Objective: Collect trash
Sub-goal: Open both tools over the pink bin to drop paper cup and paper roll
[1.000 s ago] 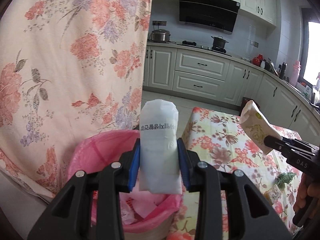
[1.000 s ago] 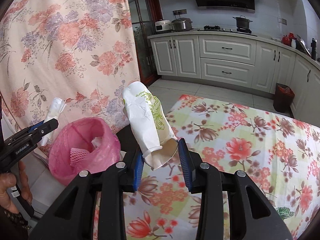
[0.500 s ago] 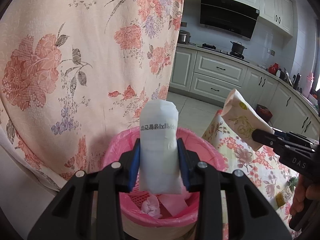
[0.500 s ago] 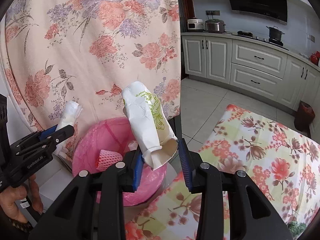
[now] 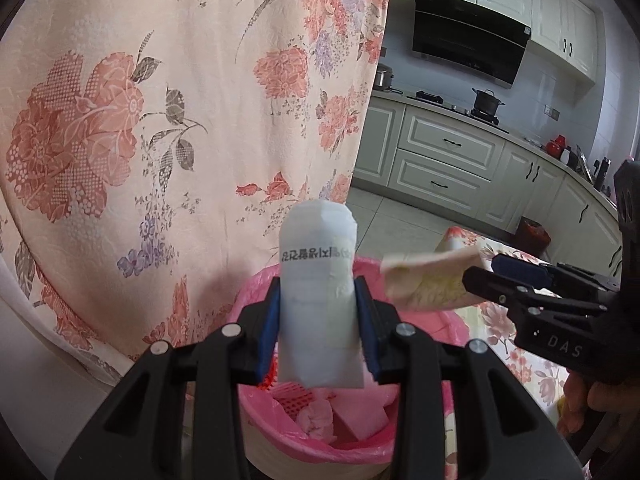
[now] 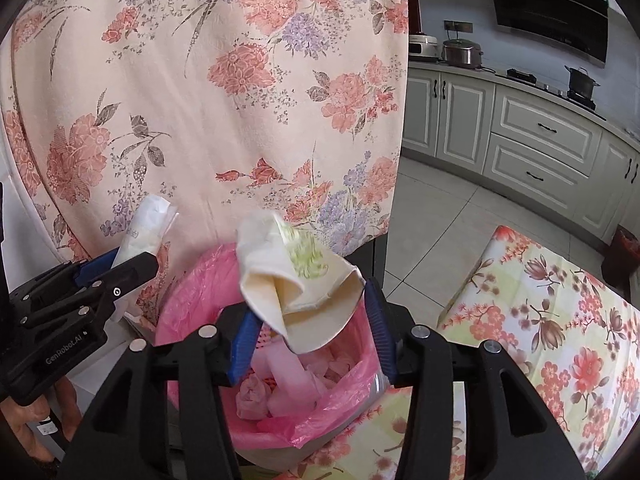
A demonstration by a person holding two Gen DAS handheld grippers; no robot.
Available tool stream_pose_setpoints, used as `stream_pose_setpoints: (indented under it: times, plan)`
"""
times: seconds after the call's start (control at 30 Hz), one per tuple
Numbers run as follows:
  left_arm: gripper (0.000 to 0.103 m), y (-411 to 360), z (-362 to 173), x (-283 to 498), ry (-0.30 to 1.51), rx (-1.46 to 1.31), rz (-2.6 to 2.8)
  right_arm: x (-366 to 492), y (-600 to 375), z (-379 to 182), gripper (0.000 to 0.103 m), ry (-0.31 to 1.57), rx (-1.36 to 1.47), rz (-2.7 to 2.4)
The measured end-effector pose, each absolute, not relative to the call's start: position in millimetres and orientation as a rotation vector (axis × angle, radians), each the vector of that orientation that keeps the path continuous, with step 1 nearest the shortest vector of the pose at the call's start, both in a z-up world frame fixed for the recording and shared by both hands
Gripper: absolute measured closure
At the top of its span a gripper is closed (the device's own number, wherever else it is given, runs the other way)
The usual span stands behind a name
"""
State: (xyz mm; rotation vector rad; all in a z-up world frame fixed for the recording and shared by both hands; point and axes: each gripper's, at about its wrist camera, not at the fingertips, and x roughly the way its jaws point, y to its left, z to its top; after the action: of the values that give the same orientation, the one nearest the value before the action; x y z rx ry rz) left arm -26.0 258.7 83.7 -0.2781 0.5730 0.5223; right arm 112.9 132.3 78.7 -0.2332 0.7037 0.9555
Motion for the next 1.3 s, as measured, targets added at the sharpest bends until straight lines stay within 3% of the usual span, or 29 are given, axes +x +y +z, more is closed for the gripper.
stream_pose_setpoints:
  times: [0.1,0.6,0.73,0.83,1.3]
  plan:
    - [0.068,258.8,82.3,-23.9,0.575,-0.28,0.52,115.4,129.3,75.0,0.056,0.71,-0.237,0.95]
    - [0.062,257.7,69.2,7.6,0.617,-0.28,0.496,131.9,58.0,69.9,0.05,0.687,-0.208,0.821]
    - [0.051,256.5,64.6,15.0,0.623,-0.288,0.499,137.2,21.2,66.7,0.041,0.678,-0.198,0.756]
    - [0.051,247.7,63.9,17.3,0.625,-0.28,0.482,140.8,-10.9,62.1,0.033,0.673,-0.19,0.704]
    - [0.05,163.6,77.5,26.3,0.594,-0.234,0.354,155.7,-182.7,25.6,0.03,0.741,-0.118,0.444]
